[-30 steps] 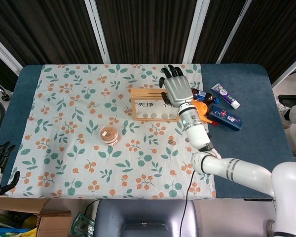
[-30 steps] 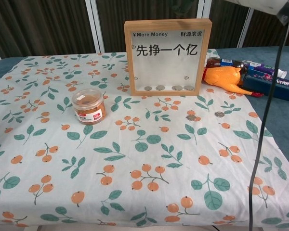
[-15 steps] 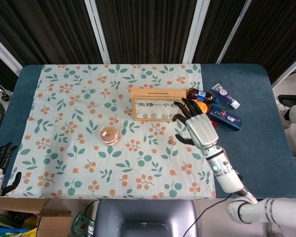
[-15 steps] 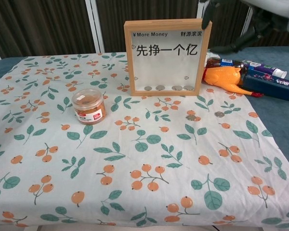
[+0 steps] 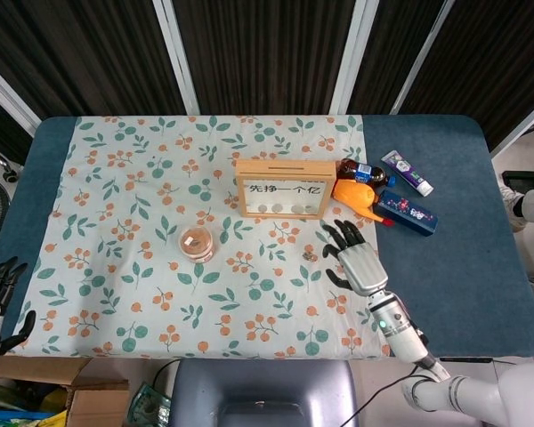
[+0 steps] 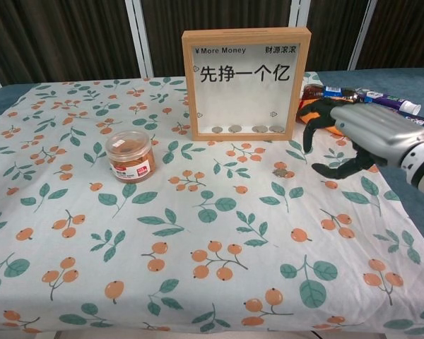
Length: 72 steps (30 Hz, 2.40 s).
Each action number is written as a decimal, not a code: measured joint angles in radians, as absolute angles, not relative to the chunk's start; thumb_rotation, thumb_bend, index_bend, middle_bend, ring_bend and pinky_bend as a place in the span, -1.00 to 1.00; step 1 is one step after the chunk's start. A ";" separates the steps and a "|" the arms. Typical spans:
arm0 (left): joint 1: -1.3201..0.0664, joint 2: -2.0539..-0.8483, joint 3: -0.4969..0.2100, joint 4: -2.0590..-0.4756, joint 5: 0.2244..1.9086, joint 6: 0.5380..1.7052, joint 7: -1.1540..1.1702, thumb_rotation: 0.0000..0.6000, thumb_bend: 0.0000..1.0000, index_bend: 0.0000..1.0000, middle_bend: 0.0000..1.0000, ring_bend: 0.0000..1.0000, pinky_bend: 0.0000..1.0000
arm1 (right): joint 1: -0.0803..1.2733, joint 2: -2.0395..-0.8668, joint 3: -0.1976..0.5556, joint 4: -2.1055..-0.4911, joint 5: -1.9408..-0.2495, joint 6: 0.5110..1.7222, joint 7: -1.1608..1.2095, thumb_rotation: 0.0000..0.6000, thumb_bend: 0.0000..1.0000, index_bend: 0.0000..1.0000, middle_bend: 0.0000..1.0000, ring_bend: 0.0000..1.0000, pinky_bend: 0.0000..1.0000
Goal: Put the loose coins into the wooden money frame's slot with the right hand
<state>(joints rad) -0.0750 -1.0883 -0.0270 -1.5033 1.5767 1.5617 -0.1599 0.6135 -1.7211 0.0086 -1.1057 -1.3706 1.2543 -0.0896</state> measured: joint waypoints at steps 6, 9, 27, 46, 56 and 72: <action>-0.075 -1.087 -0.027 -1.502 1.577 1.563 -0.168 1.00 -0.10 -1.00 -1.00 -1.00 -1.00 | 0.637 -1.801 0.041 -0.966 -1.364 1.150 -0.069 1.00 0.08 0.23 -0.55 -0.89 -0.62; -0.074 -1.087 -0.028 -1.500 1.576 1.565 -0.171 1.00 -0.10 -1.00 -1.00 -1.00 -1.00 | 0.661 -1.833 0.069 -0.911 -1.361 1.109 -0.062 1.00 0.08 0.23 -0.55 -0.89 -0.62; -0.070 -1.085 -0.028 -1.496 1.581 1.575 -0.186 1.00 -0.10 -1.00 -1.00 -1.00 -1.00 | 0.711 -1.908 0.126 -0.806 -1.346 0.993 -0.093 1.00 0.10 0.23 -0.55 -0.89 -0.62; -0.068 -1.083 -0.029 -1.497 1.580 1.577 -0.188 1.00 -0.10 -1.00 -1.00 -1.00 -1.00 | 0.717 -1.917 0.149 -0.788 -1.344 0.959 -0.099 1.00 0.10 0.18 -0.55 -0.89 -0.62; -0.067 -1.084 -0.030 -1.497 1.578 1.577 -0.188 1.00 -0.10 -1.00 -1.00 -1.00 -1.00 | 0.720 -1.921 0.152 -0.783 -1.350 0.951 -0.097 1.00 0.10 0.17 -0.55 -0.89 -0.62; -0.066 -1.084 -0.032 -1.498 1.575 1.578 -0.186 1.00 -0.10 -1.00 -1.00 -1.00 -1.00 | 0.724 -1.924 0.154 -0.783 -1.358 0.950 -0.112 1.00 0.10 0.15 -0.55 -0.89 -0.62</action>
